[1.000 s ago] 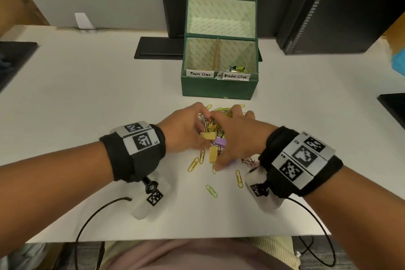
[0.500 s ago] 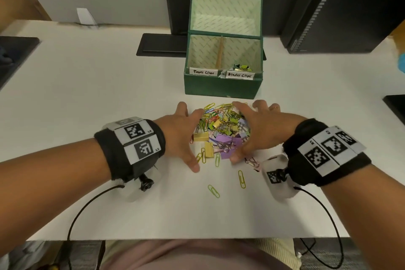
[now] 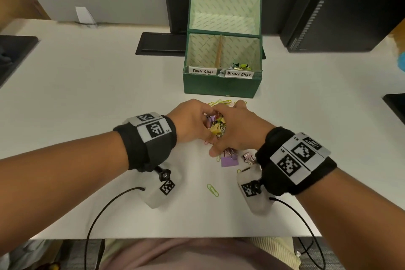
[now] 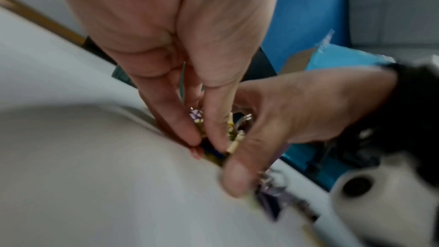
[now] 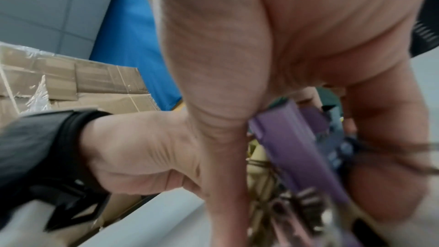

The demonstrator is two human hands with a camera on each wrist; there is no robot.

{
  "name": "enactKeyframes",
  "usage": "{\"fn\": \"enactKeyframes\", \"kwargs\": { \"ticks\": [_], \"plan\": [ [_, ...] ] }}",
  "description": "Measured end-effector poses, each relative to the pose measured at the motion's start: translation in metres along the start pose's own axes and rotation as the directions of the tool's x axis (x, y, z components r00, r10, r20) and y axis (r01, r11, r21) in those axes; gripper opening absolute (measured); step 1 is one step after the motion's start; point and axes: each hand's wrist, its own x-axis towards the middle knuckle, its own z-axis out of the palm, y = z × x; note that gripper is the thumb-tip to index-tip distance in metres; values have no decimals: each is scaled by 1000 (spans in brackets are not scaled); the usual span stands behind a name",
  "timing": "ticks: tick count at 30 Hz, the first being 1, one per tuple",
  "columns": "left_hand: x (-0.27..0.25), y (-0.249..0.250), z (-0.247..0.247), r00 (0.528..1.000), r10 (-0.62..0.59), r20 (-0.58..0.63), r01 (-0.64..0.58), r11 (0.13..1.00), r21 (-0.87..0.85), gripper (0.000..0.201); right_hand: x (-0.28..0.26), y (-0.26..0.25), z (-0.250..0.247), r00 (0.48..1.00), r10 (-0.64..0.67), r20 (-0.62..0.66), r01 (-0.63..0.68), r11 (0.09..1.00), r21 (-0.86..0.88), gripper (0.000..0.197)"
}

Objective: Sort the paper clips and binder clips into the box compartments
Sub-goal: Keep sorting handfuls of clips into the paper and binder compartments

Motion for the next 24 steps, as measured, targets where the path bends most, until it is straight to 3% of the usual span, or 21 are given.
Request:
{"fn": "enactKeyframes", "kwargs": {
  "ticks": [3, 8, 16, 19, 22, 24],
  "plan": [
    [-5, 0, 1, 1000, 14, 16, -10, 976, -218, 32, 7, -1, 0, 999, -3, -34, 5, 999, 52, 91],
    [-6, -1, 6, 1000, 20, 14, -17, 982, -187, 33, 11, -4, 1, 992, -4, -122, 19, 992, 122, 69],
    [-18, 15, -3, 995, 96, 27, -89, 976, -196, 59, 25, -1, 9, 974, -4, -226, 36, 990, 136, 51],
    [-20, 11, -6, 994, 96, -43, -101, 982, -158, 60, 26, -2, 5, 970, -44, -239, 70, 993, 100, 45],
    [-17, 4, -10, 989, 59, -139, -71, 994, -86, 47, 26, 0, 0, 968, -71, -241, 86, 995, 49, 31],
    [-15, 1, -13, 980, 25, -196, -57, 985, -160, 39, 25, 3, -5, 969, -52, -243, 74, 994, 85, 27]
  ]
}}
